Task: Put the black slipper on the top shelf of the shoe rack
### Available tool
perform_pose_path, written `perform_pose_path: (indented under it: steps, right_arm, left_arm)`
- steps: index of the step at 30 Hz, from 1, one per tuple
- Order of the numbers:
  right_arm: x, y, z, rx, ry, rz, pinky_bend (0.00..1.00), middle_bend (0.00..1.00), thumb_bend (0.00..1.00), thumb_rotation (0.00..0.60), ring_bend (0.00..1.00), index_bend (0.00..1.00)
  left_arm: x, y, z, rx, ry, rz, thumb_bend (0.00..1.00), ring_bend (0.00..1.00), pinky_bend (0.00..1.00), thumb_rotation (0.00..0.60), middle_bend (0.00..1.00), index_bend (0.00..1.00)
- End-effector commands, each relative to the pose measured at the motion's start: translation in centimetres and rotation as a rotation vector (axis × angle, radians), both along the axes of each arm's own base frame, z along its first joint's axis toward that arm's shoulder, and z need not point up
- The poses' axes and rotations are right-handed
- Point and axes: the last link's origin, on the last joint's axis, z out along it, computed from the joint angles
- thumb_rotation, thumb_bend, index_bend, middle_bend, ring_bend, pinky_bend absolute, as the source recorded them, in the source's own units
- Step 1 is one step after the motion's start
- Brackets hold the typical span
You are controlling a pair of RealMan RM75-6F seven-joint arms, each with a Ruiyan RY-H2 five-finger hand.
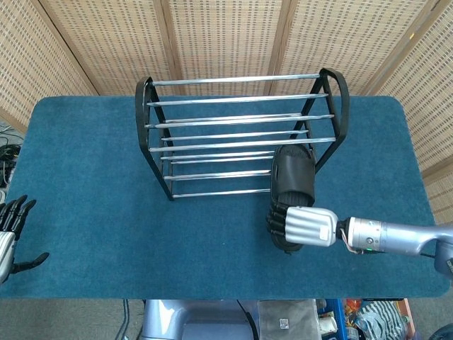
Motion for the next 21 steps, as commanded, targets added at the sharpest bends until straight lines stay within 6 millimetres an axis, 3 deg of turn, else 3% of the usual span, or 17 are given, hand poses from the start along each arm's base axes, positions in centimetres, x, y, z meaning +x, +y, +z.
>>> perform_pose_path:
  steps: [1,9,15,21]
  right_arm:
    - [1.1,-1.0,0.4,-0.021,-0.003,0.021,0.42,0.55,1.0,0.6,0.41,0.56]
    - [4.2,-3.2,0.3,-0.065,0.004,0.055,0.42,0.54,1.0,0.6,0.41,0.56]
    - [5.2,-5.8,0.1,-0.126,0.005,0.023,0.43,0.53,1.0,0.6,0.41,0.56]
    - [6.2,-6.8,-0.5,-0.138,-0.013,0.022,0.43,0.52,1.0,0.6,0.4,0.56]
  left_arm:
    - [-0.1,0.2,0.0,-0.003,-0.002,0.007,0.13,0.0,0.0,0.6,0.0,0.0]
    - [-0.5,1.0,-0.2,-0.016,-0.002,0.037,0.13,0.0,0.0,0.6,0.0,0.0]
    - [-0.8,1.4,-0.2,-0.019,-0.002,0.053,0.13,0.0,0.0,0.6,0.0,0.0]
    - [-1.1,1.8,-0.3,-0.026,-0.003,0.068,0.13,0.0,0.0,0.6,0.0,0.0]
